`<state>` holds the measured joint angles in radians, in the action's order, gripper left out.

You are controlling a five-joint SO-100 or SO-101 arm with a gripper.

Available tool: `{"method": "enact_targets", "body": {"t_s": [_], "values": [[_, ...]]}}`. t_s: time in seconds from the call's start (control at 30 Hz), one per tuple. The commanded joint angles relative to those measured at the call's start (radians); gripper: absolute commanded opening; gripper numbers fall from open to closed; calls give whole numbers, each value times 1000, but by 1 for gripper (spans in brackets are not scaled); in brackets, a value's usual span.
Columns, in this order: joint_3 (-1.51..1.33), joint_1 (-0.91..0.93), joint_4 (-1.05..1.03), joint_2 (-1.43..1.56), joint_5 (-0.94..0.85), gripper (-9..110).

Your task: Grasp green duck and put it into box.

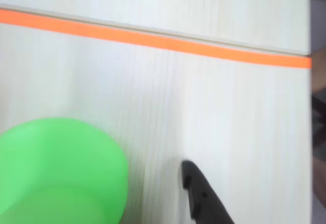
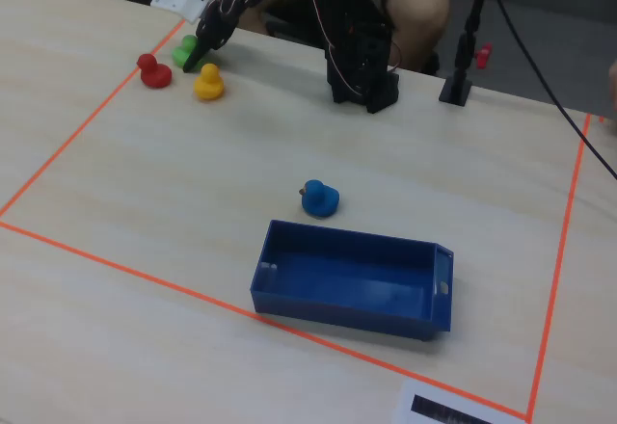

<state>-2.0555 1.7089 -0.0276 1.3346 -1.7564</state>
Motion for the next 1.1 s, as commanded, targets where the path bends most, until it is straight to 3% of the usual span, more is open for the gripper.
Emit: {"method": "enact_targets", "body": {"t_s": [0.0,0.17,0.7,0.87,1.07], "values": [[-20,12,34,15,-17,41],[-52,2,49,28,15,0],[-75,-21,-46,120,61,0],[-87,-132,-324,476,244,0],[-115,-414,-673,1002,462,0]]}}
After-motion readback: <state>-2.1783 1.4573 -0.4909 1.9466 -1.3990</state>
